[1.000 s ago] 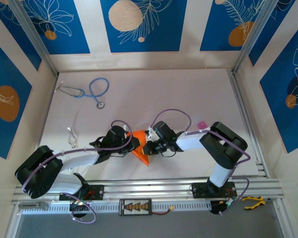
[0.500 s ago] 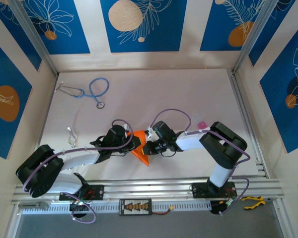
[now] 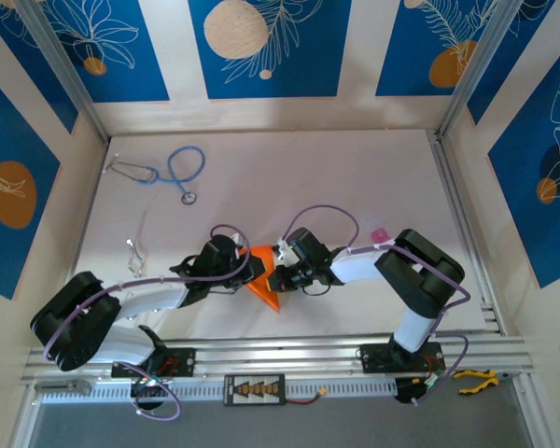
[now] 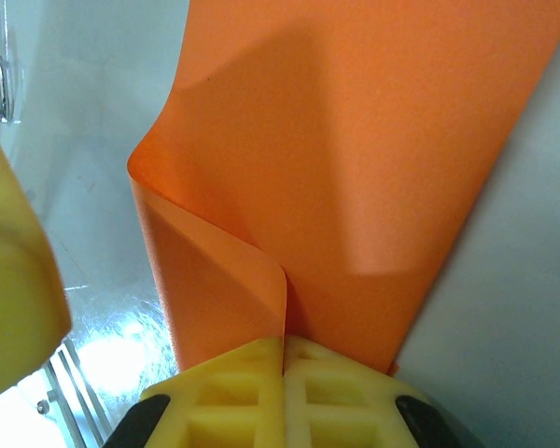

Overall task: Fold a paper plane with a square sheet of paper (pick it up from the middle)
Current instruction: Third fold the triangle at the center of the table.

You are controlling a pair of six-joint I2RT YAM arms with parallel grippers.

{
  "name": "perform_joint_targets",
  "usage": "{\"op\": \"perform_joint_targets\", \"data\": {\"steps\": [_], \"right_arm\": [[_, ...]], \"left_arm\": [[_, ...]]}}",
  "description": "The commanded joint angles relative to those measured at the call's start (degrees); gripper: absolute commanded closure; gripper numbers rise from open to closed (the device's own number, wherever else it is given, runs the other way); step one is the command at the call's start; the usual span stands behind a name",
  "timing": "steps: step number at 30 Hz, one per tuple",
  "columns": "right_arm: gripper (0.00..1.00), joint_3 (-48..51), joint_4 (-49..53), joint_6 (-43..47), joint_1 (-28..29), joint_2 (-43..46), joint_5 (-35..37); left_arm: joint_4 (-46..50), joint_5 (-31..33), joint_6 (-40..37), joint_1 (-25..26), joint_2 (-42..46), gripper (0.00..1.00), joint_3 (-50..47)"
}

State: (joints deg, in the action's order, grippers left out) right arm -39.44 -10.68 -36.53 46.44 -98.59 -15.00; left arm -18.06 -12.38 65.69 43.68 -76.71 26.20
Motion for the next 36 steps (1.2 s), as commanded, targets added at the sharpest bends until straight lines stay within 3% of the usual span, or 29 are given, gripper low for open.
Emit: {"op": "perform_joint_targets", "data": {"steps": [1,19,28,36], "right_arm": [[0.98,-0.4,3.7,0.4,0.7,-1.7,0.8],[0.99,-0.6,4.4,0.6,0.6,-1.5,1.1],[0.99,-0.5,4.7,0.7,0.6,-1.3,1.2],[0.99,-0.5,4.7,0.6,0.6,-1.4,1.1]], "left_arm": [[-0.6,0.1,-0.5,0.4,-0.3,0.92,1.8],[-2.1,-0.6,-1.0,0.3,-4.0,0.93,1.9],[2.2,-0.1,-2.9,0.2,-2.4,0.92,4.2],[-1.1,-0.8,-1.5,0.3,-4.5,0.93,2.6]]}}
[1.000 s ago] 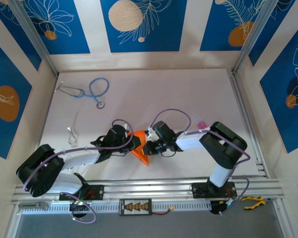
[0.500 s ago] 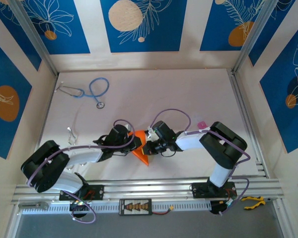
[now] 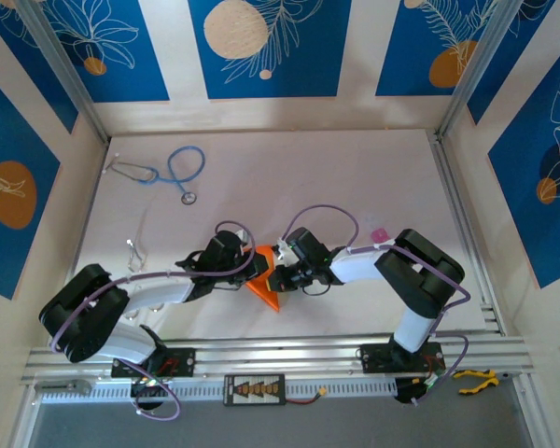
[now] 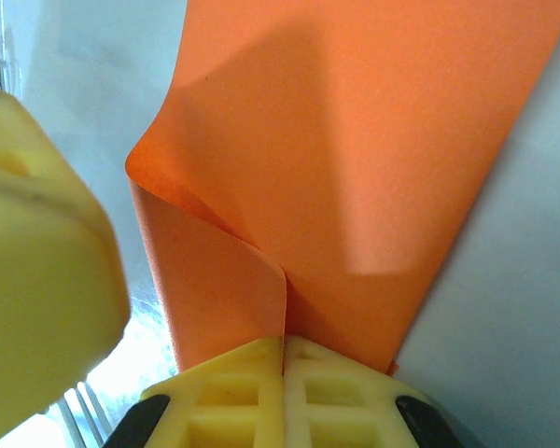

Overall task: Fold a paper plane with a square sheet of paper (pick it up from the middle)
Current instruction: Third fold the triangle at the center of the table.

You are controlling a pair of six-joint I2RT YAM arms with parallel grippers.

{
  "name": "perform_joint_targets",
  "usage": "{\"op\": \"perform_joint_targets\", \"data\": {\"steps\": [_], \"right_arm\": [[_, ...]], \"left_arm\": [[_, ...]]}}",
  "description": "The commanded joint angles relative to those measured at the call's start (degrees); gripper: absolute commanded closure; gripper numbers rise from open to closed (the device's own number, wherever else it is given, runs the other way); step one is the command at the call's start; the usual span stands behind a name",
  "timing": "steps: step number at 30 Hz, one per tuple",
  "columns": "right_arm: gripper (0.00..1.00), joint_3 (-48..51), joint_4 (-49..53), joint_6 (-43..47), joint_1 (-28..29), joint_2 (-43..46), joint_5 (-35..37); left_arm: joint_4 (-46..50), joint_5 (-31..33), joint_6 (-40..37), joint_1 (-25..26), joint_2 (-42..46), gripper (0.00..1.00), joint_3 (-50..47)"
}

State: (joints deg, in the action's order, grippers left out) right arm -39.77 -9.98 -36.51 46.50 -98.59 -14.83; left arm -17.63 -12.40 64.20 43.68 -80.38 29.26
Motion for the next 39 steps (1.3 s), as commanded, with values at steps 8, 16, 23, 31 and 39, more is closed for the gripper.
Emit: {"op": "perform_joint_targets", "data": {"steps": [8,16,23,31,39], "right_arm": [[0.98,-0.2,4.0,0.7,0.6,-1.3,1.0],[0.99,-0.3,4.1,0.6,0.8,-1.4,1.1],[0.99,-0.7,4.2,0.7,0.8,-1.5,1.0],[0.98,-0.7,4.4,0.7,0.8,-1.2,1.2],[0.99,-0.1,4.2,0.6,0.8,-0.5,1.8]], "left_arm": [[-1.8,-1.3,0.0,0.2,-0.8,0.93,-0.2],[-0.9,-1.0,-0.4,0.2,0.2,0.93,-0.6],[-1.0,-0.8,-0.4,0.2,-0.2,0.94,-0.8],[-1.1,-0.6,-0.1,0.2,-0.2,0.95,-0.9],[6.6,4.7,-2.0,0.1,7.0,0.92,-1.2]]}}
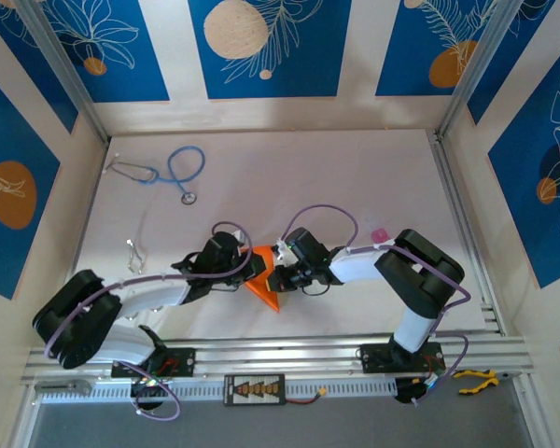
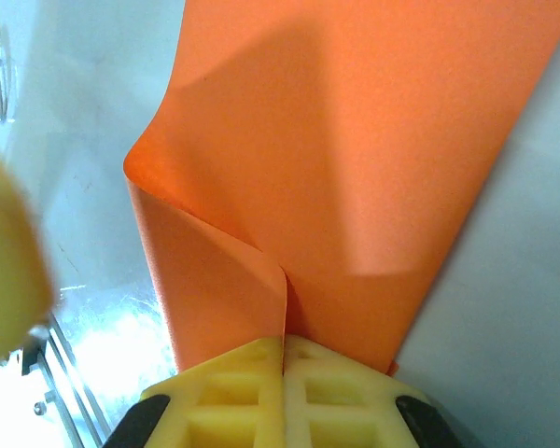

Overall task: Fold a paper plane with a square sheet of paper (pick it up from the middle)
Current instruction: Third fold the triangle at the center of the table.

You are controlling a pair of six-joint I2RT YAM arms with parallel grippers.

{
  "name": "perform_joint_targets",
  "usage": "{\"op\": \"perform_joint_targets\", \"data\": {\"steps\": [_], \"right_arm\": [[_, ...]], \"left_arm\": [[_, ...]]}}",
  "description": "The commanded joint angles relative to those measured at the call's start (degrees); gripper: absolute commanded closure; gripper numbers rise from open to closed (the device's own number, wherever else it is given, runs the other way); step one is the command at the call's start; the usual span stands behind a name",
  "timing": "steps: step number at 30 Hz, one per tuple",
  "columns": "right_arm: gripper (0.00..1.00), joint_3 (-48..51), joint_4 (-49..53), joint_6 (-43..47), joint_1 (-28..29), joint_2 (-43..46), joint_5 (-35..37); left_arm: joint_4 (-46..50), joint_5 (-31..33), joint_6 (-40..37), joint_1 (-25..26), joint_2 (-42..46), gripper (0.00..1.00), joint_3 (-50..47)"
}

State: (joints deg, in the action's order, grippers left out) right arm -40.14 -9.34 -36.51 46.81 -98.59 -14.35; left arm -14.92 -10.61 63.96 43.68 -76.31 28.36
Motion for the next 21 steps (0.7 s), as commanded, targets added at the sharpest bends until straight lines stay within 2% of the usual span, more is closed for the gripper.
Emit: {"op": "perform_joint_targets", "data": {"steps": [1,8,21], "right_arm": [[0.99,0.2,3.6,0.6,0.4,-0.6,1.2],[0.99,0.1,3.5,0.4,0.5,-0.6,1.2],[0.99,0.1,3.8,0.6,0.5,-0.5,1.3]], "left_arm": [[4.3,3.1,-1.8,0.0,3.6,0.92,-0.5],[5.8,1.5,-1.3,-0.1,5.9,0.93,-1.8],[0.3,-4.1,-0.7,0.1,0.2,0.95,-4.3]]}}
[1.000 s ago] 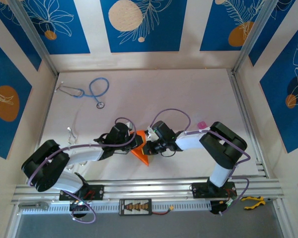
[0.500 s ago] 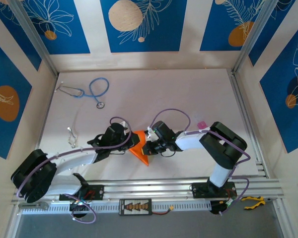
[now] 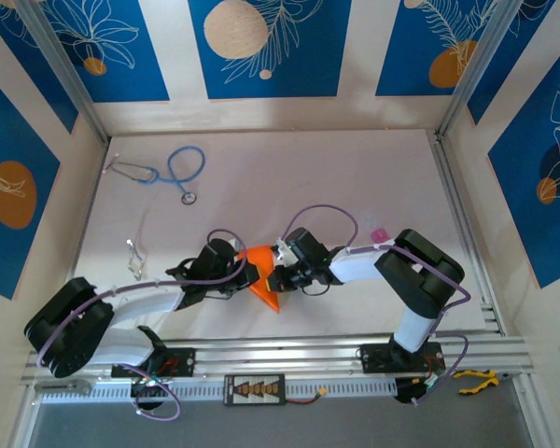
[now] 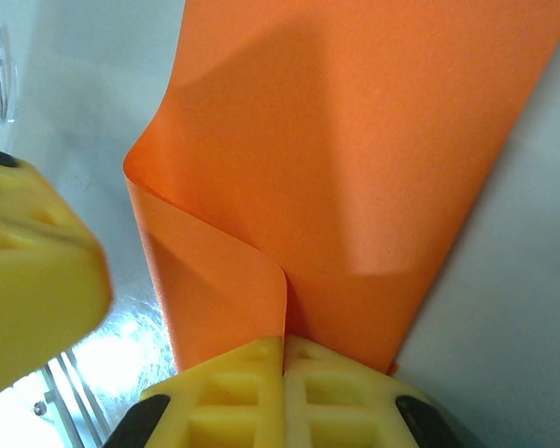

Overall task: Fold a paper plane with a square sheet of paper (pick it up from the middle)
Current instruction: Third fold the triangle at the center of the table.

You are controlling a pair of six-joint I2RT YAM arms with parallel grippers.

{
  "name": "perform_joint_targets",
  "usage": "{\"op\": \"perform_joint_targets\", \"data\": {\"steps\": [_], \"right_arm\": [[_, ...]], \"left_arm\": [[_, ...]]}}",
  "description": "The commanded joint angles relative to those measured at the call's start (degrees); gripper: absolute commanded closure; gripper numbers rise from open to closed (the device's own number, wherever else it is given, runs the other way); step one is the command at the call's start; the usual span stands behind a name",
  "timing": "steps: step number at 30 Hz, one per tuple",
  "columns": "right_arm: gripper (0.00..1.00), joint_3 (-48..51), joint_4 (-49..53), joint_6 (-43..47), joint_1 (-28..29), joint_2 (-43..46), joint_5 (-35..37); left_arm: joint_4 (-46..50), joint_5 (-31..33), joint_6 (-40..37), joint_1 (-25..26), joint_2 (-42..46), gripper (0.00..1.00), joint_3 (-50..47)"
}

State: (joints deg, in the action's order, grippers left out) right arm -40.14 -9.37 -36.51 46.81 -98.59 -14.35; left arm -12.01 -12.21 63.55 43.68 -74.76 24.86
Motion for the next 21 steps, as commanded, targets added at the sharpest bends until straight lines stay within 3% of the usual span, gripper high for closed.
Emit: {"op": "perform_joint_targets", "data": {"steps": [1,21], "right_arm": [[0.99,0.1,4.0,0.6,0.5,-0.4,1.4],[0.99,-0.2,4.2,0.4,0.5,-0.6,1.2]], "left_arm": [[-3.6,-2.9,-0.2,0.0,-2.0,0.95,-1.1],[-9.7,-2.7,-0.2,0.0,-9.7,0.95,-4.5]]}}
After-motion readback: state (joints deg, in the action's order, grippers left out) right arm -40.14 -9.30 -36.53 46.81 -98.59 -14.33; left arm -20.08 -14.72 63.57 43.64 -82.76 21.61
